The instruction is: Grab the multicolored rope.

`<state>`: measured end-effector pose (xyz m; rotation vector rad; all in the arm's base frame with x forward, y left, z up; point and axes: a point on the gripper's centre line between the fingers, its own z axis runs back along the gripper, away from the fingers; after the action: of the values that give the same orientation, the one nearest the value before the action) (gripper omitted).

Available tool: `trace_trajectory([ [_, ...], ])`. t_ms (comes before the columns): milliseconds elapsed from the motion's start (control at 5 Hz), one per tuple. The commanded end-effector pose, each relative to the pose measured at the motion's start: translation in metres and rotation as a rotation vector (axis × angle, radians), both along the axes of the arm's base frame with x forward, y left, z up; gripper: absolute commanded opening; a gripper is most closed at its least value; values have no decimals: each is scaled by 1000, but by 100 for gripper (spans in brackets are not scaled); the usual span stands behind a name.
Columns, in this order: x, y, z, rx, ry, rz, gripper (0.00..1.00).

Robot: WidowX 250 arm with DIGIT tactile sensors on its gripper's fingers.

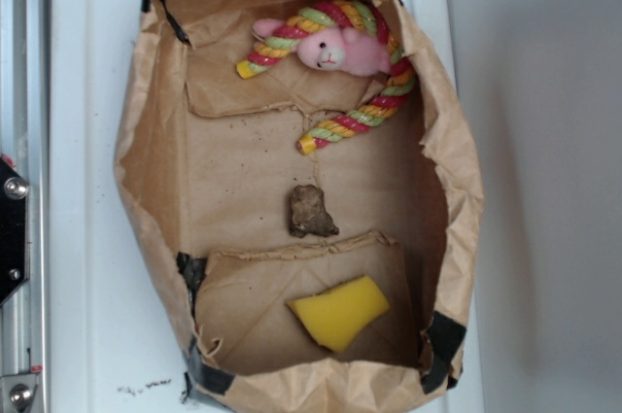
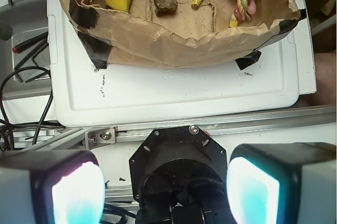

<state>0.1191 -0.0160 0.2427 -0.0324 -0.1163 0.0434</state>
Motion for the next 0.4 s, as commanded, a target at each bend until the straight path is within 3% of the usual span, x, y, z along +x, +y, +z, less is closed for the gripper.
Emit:
trace_trajectory([
  [0, 0, 0, 0, 0, 0, 0, 100],
  [200, 39, 15, -4, 10, -37, 42, 100],
])
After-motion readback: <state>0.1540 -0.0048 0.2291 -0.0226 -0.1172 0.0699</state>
